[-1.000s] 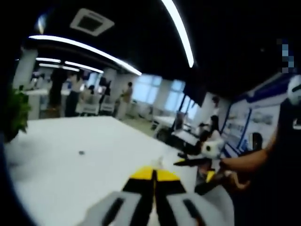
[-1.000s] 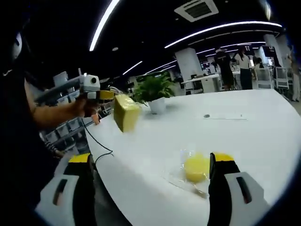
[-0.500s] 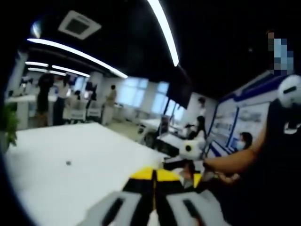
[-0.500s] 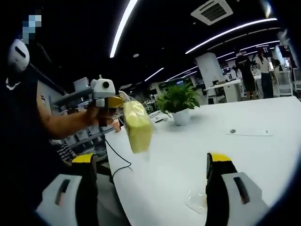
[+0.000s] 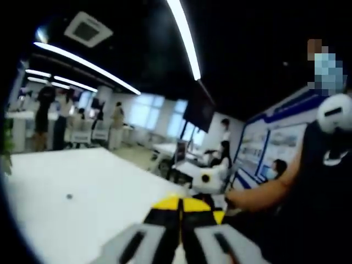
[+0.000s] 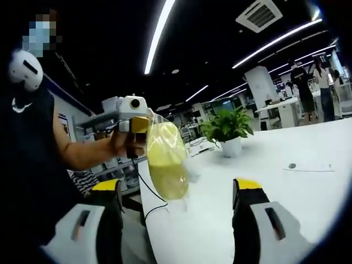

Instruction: Compare the silicone blocks by pressing each to a similar depth, holding the contact briefly, and releasing to observe deformation and rebound differences across the visible hardness samples.

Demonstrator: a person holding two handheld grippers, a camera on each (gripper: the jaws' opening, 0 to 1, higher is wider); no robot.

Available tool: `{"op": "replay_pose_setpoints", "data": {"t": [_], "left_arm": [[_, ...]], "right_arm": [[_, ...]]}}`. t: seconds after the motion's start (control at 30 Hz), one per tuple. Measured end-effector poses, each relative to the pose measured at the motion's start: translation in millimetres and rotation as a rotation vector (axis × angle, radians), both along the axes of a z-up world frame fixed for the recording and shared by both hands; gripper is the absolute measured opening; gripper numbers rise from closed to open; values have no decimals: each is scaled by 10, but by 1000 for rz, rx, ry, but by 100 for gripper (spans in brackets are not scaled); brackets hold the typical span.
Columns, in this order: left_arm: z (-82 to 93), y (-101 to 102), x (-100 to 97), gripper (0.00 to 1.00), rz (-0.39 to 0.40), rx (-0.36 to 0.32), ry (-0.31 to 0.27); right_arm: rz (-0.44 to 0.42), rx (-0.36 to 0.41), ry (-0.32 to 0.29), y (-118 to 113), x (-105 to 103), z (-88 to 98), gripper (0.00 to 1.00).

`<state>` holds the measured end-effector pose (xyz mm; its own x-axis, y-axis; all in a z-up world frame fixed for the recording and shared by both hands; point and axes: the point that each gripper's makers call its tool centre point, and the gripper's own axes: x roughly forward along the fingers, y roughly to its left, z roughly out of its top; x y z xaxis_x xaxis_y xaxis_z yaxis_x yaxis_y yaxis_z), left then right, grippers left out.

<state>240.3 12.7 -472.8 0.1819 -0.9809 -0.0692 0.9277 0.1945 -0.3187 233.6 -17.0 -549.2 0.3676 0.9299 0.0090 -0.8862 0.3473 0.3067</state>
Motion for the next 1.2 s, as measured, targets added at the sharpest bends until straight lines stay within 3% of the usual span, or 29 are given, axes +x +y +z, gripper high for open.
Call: {"op": "replay_pose_setpoints", "data": {"t": [0.17, 0.27, 0.63, 0.9, 1.0, 1.2], "left_arm": [[46, -62, -39, 0, -11, -14, 2], [72, -94, -57, 0, -16, -27, 6], [98, -138, -98, 0, -24, -41, 7], [99, -42, -68, 0, 4, -49, 6], [92, -10, -50, 0, 16, -53, 8], [102, 28, -37, 0, 27, -76, 18]], "right_arm": [[-8, 22, -38, 65, 27, 80, 63], [16, 32, -32, 101, -3, 80, 50], [3, 61, -55, 141, 15, 146, 29], [14, 81, -36, 140, 1, 187, 26], [37, 90, 7, 157, -21, 196, 25], [43, 76, -3, 179, -34, 220, 21]]}}
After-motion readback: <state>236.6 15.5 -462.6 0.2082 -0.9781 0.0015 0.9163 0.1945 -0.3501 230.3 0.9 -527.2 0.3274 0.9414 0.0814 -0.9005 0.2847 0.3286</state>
